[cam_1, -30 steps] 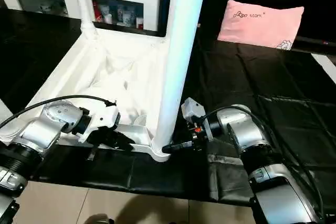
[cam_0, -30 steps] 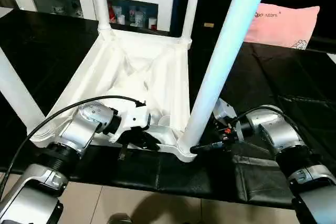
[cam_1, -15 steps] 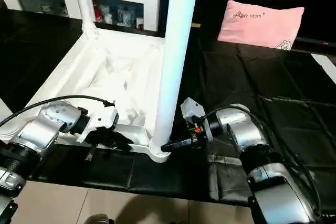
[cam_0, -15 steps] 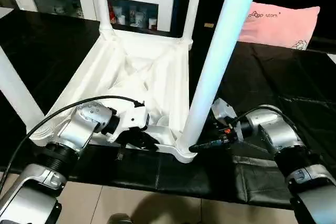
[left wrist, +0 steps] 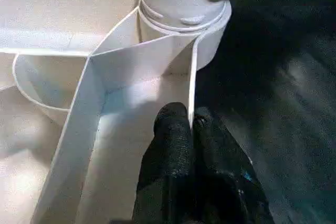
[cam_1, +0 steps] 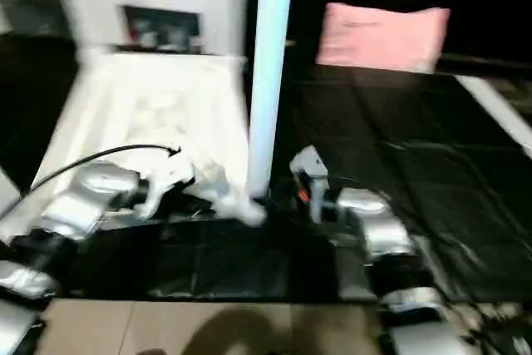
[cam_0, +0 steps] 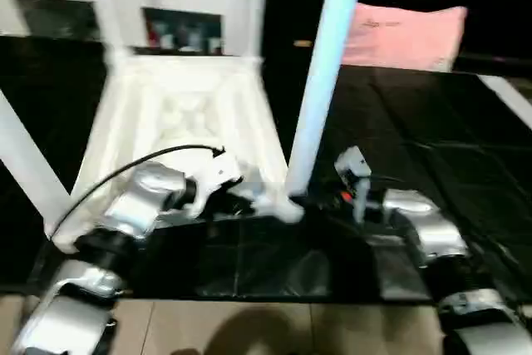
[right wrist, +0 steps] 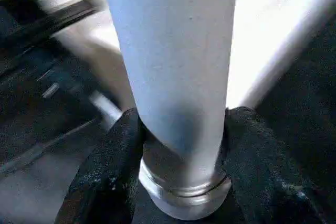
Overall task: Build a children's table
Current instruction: Rotate leg to tighten
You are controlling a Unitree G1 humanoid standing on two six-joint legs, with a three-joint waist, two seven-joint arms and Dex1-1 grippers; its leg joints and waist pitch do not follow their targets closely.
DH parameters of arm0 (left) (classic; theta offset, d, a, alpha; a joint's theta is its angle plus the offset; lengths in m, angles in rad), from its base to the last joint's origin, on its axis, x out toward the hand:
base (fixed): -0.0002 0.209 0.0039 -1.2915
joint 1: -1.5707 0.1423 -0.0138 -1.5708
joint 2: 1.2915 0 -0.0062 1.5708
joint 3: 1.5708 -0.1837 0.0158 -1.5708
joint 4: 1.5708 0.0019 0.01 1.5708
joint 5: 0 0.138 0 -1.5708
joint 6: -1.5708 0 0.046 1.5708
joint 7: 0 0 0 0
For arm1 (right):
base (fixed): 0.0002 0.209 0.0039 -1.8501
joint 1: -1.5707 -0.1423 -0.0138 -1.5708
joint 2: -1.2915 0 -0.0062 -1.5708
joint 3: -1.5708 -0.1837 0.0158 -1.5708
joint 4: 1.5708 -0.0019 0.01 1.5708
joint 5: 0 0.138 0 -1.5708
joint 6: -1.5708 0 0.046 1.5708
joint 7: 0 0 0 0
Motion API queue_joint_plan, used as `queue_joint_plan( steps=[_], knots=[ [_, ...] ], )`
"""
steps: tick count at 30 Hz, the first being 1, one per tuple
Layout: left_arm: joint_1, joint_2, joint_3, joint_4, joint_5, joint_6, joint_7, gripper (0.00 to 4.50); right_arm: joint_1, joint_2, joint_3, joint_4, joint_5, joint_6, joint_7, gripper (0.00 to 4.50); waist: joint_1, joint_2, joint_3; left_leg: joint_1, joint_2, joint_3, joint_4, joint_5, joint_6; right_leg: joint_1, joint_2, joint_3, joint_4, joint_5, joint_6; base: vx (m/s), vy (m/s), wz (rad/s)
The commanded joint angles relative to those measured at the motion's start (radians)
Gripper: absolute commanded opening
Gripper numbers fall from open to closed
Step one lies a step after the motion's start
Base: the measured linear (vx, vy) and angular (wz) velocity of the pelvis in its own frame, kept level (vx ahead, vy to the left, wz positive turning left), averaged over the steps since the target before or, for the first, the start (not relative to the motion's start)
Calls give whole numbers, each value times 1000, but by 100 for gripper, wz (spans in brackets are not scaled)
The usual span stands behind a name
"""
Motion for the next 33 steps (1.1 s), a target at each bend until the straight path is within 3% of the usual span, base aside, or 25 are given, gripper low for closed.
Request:
queue_joint_plan(
  steps=[1, 2, 3, 4, 5, 6, 7, 8, 9, 10, 11, 12, 13, 14, 15, 16, 17, 18, 19, 22, 24, 26, 28, 30, 33],
  knots=[
    [-59, -112, -7, -23, -24, 38, 110, 0, -35, 123, 64, 39, 4, 68, -85, 204, -18, 29, -50, 19, 20, -12, -82, -578, -2, 46, -59, -14, -114, -616, 3, 0, 0, 0],
    [-73, -140, 5, -20, -17, 63, 161, 0, -58, 159, 45, 69, 3, 77, -163, 204, -21, 41, -49, -25, 70, -34, -135, -699, 2, 101, -52, 6, -9, -445, -23, -74, 7, -11],
    [-81, -155, 12, -18, -15, 73, 187, 0, -71, 175, 40, 85, -3, 74, -202, 203, -2, 49, -47, -47, 97, -38, -172, -755, -6, 117, -51, 40, 83, -313, -49, -82, -12, -8],
    [-98, -183, 25, -13, -12, 95, 234, 0, -97, 207, 30, 117, -20, 64, -284, 203, 5, 9, -32, -12, 65, 1, -181, -793, 5, 68, -34, 86, 86, -354, -49, -82, -12, -8],
    [-103, -189, 28, -12, -11, 98, 247, 0, -106, 215, 24, 128, -20, 65, -308, 203, 6, -9, -23, 48, 10, 16, -104, -734, -15, -5, -31, 61, -47, -681, 6, 21, -76, 11],
    [-108, -197, 32, -11, -10, 102, 261, 0, -117, 224, 18, 140, -21, 67, -335, 203, 5, -20, -20, 150, -68, 49, 50, -567, -29, -120, -53, 13, -183, -969, 51, 1, -113, -7],
    [-124, -208, 31, -7, 4, 104, 289, 0, -153, 255, -13, 167, -10, 60, -392, 203, -31, -36, -11, 123, -92, 49, 146, -385, 19, -115, -89, -26, -226, -1207, 115, 1, -113, -7],
    [-129, -207, 28, -5, 14, 101, 296, 0, -160, 260, -14, 167, -14, 55, -393, 203, -43, 9, -56, 32, -22, 19, 35, -400, 33, 63, -141, -54, -156, -949, 153, 24, 33, -41],
    [-134, -203, 23, -2, 26, 95, 302, 0, -163, 262, -12, 163, -24, 50, -391, 203, -39, 15, -56, 1, 17, -8, 9, -430, 38, 85, -115, -65, -120, -798, 163, 91, 74, -32],
    [-135, -200, 20, 0, 33, 92, 305, 0, -163, 262, -9, 160, -32, 48, -390, 203, 0, 72, -76, -25, 105, -55, -81, -517, 52, 120, -101, 31, 84, -251, 30, 91, 74, -32],
    [-136, -199, 18, 1, 37, 91, 306, 0, -164, 262, -7, 158, -36, 46, -389, 238, -30, 37, -55, 44, 70, -31, -94, -530, 52, 30, -86, 55, 44, -58, -66, 71, -35, -2],
    [-135, -194, 16, 2, 40, 91, 308, 0, -162, 259, -7, 155, -38, 44, -390, 258, -11, -4, -47, 20, -22, -4, -45, -419, 7, 42, -101, 52, -42, -451, -27, 0, 0, 0],
    [-132, -186, 15, 2, 42, 91, 307, 0, -158, 252, -10, 148, -36, 44, -389, 272, 4, -18, -41, 36, -48, 19, -10, -352, 12, 9, -94, 44, -88, -698, 41, 0, 0, 0],
    [-127, -179, 16, 1, 46, 93, 309, 0, -154, 245, -16, 146, -36, 41, -389, 274, 13, -23, -52, 35, -64, 26, 6, -256, 36, 2, -112, 50, -101, -869, 96, 0, 0, 0],
    [-124, -170, 16, 1, 51, 92, 310, 0, -150, 235, -19, 143, -38, 37, -387, 281, 26, -15, -74, -6, -45, 15, -28, -154, 49, 44, -107, 61, -73, -740, 95, 58, -68, -1],
    [-120, -161, 16, 0, 54, 90, 309, 0, -142, 223, -19, 137, -41, 27, -378, 293, 29, -9, -76, -10, -31, 10, -41, -107, 48, 45, -103, 62, -61, -630, 70, 58, -68, -1],
    [-116, -151, 18, 1, 57, 88, 306, 0, -131, 209, -15, 127, -41, 14, -359, 315, 26, -6, -79, -6, -16, 10, -51, -38, 49, 38, -87, 61, -42, -428, 6, 61, -56, 3],
    [-112, -141, 21, 2, 59, 83, 302, 0, -120, 194, -12, 114, -40, 9, -342, 315, 26, -10, -77, -6, -15, 15, -54, -38, 53, 33, -80, 62, -36, -366, -26, 0, 0, 0],
    [-105, -115, 22, 5, 61, 76, 289, 0, -89, 156, 1, 76, -43, -12, -292, 323, 21, -13, -74, -10, -13, 19, -56, -56, 59, 35, -73, 67, -21, -280, -95, 0, 0, 0],
    [-96, -76, 14, 2, 67, 54, 255, 0, -49, 103, 10, 21, -45, -24, -228, 358, 21, -13, -81, -18, -9, 17, -51, -29, 86, 43, -75, 70, -9, -189, -140, 0, 0, 0],
    [-89, -56, 9, -2, 65, 32, 223, 0, -32, 72, 9, -4, -38, -32, -184, 363, 21, -17, -86, -26, -12, 17, -47, -13, 95, 50, -76, 69, -7, -168, -144, 0, 0, 0],
    [-78, -27, 5, -14, 55, 19, 175, 0, -13, 29, 1, -34, -17, -47, -113, 380, 20, -18, -81, -26, -13, 22, -47, -23, 102, 43, -72, 68, -13, -186, -146, 0, 0, 0],
    [-67, 6, -2, -22, 40, -28, 102, 0, -4, -20, -14, -61, 9, -58, -31, 403, 27, -17, -73, -20, -12, 26, -51, -79, 87, 37, -72, 67, -32, -310, -115, 0, 0, 0],
    [-63, 18, -4, -22, 35, -34, 79, 0, -2, -39, -17, -70, 18, -64, 5, 405, 29, -17, -72, -15, -10, 26, -52, -98, 78, 33, -71, 66, -36, -345, -99, 0, 0, 0],
    [-39, 66, -23, -16, -6, -163, -64, 0, -3, -121, -2, -98, 41, -77, 153, 442, 38, -15, -75, -17, -8, 24, -52, -93, 81, 36, -71, 66, -33, -335, -96, 0, 0, 0]
  ],
)
